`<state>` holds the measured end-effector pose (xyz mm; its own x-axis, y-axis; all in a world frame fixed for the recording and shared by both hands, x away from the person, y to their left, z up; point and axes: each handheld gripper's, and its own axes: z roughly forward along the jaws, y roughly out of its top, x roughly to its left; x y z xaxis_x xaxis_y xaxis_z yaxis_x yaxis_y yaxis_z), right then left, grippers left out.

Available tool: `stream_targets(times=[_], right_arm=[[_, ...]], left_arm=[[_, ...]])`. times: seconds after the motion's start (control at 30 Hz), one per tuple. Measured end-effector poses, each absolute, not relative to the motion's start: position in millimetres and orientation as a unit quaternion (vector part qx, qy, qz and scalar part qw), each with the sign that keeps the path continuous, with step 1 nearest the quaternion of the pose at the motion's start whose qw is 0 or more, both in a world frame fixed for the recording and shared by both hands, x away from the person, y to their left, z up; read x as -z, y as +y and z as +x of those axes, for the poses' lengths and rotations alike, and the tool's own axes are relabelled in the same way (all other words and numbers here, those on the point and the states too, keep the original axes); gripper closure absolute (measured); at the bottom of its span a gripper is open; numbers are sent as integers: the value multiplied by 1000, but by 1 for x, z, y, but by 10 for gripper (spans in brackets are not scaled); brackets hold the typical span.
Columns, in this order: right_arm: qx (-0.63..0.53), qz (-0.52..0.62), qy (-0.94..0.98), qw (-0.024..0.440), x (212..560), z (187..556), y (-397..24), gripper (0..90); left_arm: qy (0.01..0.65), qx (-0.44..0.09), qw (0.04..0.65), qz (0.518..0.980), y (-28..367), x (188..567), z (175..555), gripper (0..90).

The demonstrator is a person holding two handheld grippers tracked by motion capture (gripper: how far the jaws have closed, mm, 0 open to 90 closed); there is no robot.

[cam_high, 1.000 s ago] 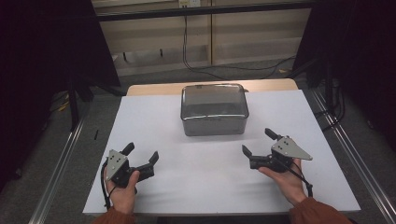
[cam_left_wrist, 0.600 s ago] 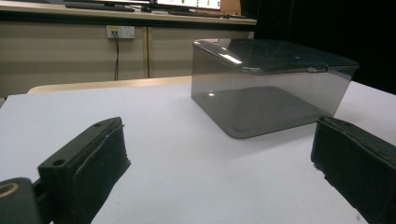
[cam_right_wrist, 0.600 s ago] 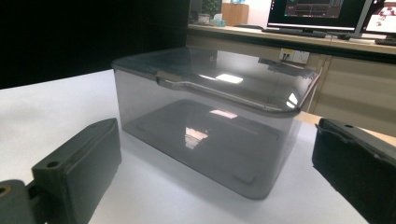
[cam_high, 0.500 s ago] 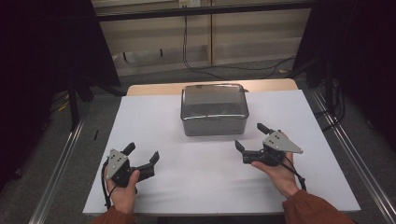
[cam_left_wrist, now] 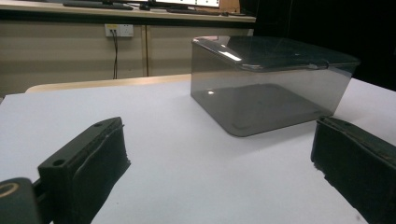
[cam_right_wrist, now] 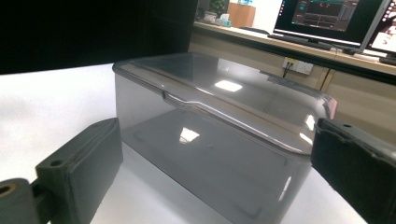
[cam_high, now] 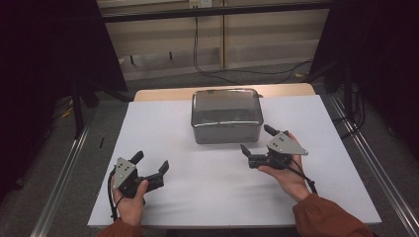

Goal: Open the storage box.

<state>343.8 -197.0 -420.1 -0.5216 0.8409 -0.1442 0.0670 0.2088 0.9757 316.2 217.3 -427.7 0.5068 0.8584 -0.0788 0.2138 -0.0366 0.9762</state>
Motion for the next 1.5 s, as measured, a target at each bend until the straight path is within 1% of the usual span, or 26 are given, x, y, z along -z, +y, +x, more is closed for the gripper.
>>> stream_targets(times=[0.53,0.57,0.67,0.7,0.87,1.07,1.17,1.23,1.27,1.4,1.5], right_arm=[[-515,283,702,403,402,359,-182,29],[-504,270,707,416,401,361,-180,33],[-494,259,711,427,400,362,-178,48],[-481,247,719,437,399,363,-175,66],[-458,214,727,464,398,364,-167,77],[-431,185,739,484,399,368,-158,90],[-411,159,744,502,400,370,-150,124],[-405,152,745,508,401,370,-148,124],[-391,131,746,522,402,370,-144,142],[-367,102,749,542,404,370,-137,157],[-347,80,753,553,407,371,-133,205]], left_arm=[[406,-285,564,661,217,427,317,33],[406,-285,563,661,216,427,317,33],[405,-286,563,661,216,427,318,33],[405,-287,563,661,214,427,318,32],[401,-287,562,664,213,427,319,33],[400,-290,561,664,213,427,318,33],[399,-291,562,664,213,427,319,32],[400,-289,564,662,212,427,319,33],[400,-290,564,662,212,427,319,33],[402,-288,564,662,213,427,319,32],[403,-290,563,661,213,427,319,32]])
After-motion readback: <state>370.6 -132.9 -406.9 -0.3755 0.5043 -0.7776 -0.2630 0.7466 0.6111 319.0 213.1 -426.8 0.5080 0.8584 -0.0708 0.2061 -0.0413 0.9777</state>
